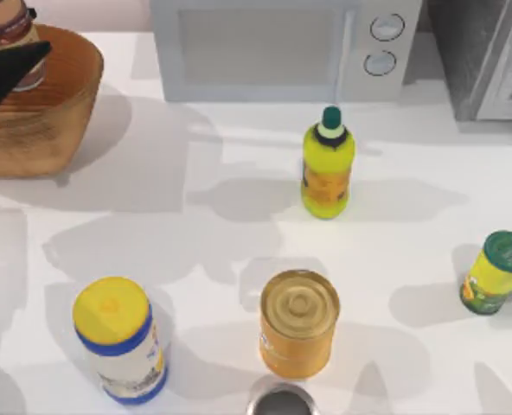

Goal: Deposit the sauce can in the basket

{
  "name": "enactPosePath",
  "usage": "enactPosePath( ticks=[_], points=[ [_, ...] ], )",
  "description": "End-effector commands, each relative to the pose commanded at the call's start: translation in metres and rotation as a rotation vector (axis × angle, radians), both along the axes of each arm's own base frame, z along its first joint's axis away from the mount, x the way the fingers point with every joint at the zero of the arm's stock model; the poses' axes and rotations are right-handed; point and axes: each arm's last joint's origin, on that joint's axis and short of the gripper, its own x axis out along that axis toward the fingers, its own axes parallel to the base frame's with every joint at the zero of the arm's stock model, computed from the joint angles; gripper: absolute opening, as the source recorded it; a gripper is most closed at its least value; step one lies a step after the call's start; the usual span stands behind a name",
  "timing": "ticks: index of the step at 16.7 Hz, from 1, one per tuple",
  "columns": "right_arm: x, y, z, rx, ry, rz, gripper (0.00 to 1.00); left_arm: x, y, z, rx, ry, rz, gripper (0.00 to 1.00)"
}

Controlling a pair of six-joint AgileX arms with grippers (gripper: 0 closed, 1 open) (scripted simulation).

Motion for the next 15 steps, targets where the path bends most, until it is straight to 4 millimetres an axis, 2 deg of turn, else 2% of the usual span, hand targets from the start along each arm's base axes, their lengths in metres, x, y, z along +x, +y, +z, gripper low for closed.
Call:
enactPosePath(
  ticks=[3,6,12,15],
  points=[
    [0.000,0.000,0.000,0.000,0.000,0.000,1.00,-0.005,0.058,0.021,-0.007,0.023,0.192,0.00],
    [0.000,0.000,0.000,0.000,0.000,0.000,1.00,-0.011,0.090,0.034,-0.012,0.035,0.298,0.00],
    [0.000,0.000,0.000,0.000,0.000,0.000,1.00,-0.011,0.091,0.032,-0.012,0.037,0.304,0.00],
    [0.000,0.000,0.000,0.000,0.000,0.000,1.00,-0.003,0.084,0.029,-0.010,0.033,0.307,0.00]
  ],
)
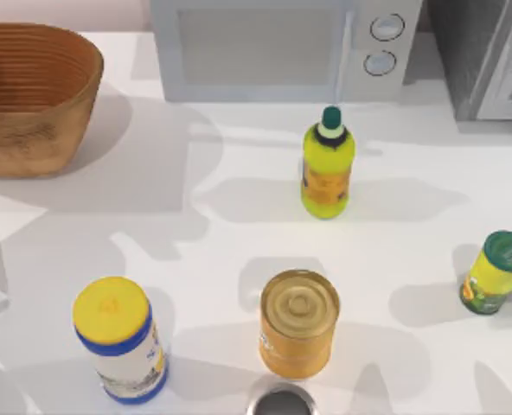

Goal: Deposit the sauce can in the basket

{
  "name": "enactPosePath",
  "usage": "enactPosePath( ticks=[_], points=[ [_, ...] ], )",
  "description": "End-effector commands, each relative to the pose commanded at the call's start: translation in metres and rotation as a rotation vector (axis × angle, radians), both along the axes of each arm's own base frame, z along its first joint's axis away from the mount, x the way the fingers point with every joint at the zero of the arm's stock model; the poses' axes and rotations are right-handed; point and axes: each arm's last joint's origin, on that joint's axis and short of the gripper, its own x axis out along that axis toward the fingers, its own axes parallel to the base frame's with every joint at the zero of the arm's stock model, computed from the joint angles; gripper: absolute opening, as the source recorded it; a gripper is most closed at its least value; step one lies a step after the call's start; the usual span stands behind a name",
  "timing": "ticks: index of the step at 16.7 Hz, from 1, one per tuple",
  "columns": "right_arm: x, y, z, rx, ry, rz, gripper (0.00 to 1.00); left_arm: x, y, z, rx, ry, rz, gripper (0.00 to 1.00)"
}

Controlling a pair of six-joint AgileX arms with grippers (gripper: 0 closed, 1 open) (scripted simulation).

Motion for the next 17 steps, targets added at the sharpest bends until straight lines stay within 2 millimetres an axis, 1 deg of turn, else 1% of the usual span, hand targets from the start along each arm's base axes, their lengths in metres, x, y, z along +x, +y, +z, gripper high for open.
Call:
enactPosePath(
  ticks=[11,15,17],
  points=[
    [0.000,0.000,0.000,0.000,0.000,0.000,1.00,0.032,-0.035,-0.017,-0.002,0.002,-0.001,0.00],
    [0.000,0.000,0.000,0.000,0.000,0.000,1.00,0.033,-0.036,-0.018,-0.003,0.002,-0.001,0.00],
    [0.000,0.000,0.000,0.000,0.000,0.000,1.00,0.033,-0.036,-0.018,-0.003,0.002,-0.001,0.15]
  ],
)
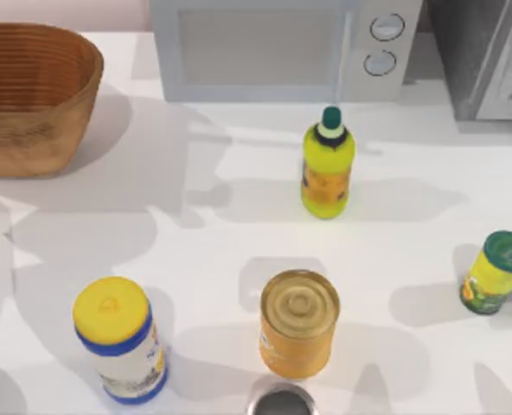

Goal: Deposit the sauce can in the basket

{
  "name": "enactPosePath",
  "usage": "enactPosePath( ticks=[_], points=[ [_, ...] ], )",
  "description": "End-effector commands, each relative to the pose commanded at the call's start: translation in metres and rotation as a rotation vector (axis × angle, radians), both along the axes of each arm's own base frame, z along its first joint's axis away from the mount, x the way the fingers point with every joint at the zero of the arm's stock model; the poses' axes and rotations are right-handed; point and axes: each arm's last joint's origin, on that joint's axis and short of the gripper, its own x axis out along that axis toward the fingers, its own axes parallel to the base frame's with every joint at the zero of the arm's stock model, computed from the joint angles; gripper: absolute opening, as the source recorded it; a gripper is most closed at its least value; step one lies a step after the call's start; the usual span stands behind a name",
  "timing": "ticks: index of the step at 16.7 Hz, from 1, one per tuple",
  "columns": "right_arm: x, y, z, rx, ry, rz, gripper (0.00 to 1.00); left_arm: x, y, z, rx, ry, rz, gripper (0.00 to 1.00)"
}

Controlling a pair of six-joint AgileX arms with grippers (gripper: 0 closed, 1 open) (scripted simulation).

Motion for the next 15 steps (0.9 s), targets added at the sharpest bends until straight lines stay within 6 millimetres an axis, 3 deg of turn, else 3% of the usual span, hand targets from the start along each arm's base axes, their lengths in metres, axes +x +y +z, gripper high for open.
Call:
enactPosePath(
  ticks=[11,15],
  points=[
    [0.0000,0.0000,0.0000,0.000,0.000,0.000,1.00,0.0000,0.0000,0.0000,0.000,0.000,0.000,0.98],
    [0.0000,0.0000,0.0000,0.000,0.000,0.000,1.00,0.0000,0.0000,0.0000,0.000,0.000,0.000,1.00]
  ],
)
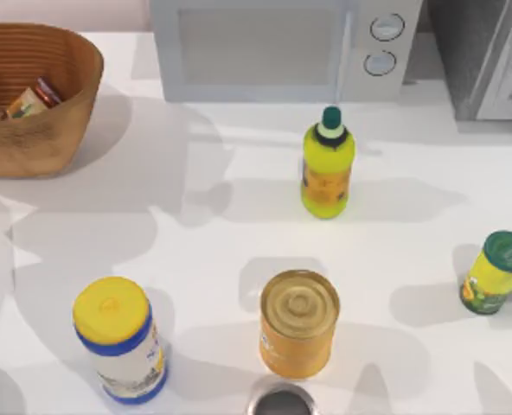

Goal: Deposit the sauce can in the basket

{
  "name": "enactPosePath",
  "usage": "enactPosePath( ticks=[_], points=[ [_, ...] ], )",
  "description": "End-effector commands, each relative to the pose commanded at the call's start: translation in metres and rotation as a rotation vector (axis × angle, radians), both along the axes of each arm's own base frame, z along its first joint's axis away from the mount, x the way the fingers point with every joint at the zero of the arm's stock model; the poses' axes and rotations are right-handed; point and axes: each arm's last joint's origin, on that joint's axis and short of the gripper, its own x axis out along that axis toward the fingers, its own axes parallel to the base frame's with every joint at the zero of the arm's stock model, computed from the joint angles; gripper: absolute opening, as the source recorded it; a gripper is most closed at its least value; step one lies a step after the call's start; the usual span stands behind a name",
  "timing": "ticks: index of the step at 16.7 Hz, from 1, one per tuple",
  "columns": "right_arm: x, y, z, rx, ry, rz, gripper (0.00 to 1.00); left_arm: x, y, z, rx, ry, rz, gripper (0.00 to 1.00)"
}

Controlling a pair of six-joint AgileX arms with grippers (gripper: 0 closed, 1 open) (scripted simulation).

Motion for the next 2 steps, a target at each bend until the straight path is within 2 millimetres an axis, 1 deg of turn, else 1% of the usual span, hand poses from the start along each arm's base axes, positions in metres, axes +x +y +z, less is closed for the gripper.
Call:
enactPosePath(
  ticks=[2],
  points=[
    [0.0000,0.0000,0.0000,0.000,0.000,0.000,1.00,0.0000,0.0000,0.0000,0.000,0.000,0.000,1.00]
  ],
)
